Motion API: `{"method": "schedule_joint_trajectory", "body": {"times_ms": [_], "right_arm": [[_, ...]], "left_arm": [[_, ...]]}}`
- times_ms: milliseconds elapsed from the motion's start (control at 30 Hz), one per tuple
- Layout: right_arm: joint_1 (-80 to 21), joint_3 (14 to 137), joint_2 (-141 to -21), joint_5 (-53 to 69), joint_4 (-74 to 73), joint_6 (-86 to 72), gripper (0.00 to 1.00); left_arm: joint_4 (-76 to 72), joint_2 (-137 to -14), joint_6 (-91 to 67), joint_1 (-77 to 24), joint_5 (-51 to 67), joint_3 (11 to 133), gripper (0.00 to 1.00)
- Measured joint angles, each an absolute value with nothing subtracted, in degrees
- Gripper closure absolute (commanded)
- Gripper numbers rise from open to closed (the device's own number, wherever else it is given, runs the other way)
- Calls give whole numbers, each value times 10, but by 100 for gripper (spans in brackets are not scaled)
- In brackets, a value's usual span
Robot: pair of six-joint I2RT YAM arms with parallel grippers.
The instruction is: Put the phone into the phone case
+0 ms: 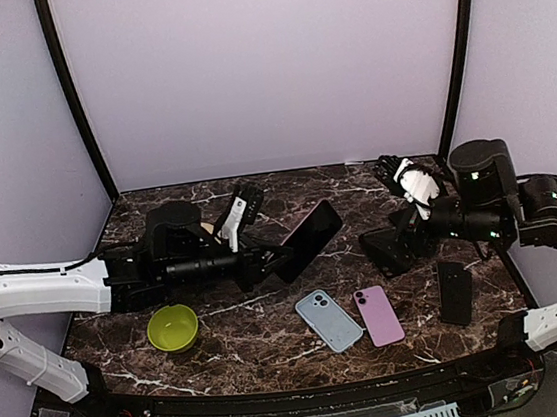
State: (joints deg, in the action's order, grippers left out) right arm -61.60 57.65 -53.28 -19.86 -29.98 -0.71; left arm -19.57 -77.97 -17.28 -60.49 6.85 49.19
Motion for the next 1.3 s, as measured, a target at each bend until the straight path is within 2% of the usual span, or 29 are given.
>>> {"method": "schedule_joint_trajectory", "body": {"times_ms": [200,333,500,733,1100,1300], "right_arm": [[-672,562,-501,-154,-257,325,2],[-725,561,-556,-175,-199,514,1],[-740,540,-627,-185,-168,648,2],[-740,547,-676,-212,-138,696,2],[-730,569,-716,-214,-148,687,5],[-714,575,-726,-203,-173,681,2]], "left_arm": [[-45,-767,-183,-593,112,567,100],[14,-780,-190,-593,137,619,100],[55,-793,-202,-593,160,645,100],[100,-831,-208,-593,189,674,100],[109,-838,-215,-590,205,676,100],[108,-838,-217,-589,206,676,100]]}}
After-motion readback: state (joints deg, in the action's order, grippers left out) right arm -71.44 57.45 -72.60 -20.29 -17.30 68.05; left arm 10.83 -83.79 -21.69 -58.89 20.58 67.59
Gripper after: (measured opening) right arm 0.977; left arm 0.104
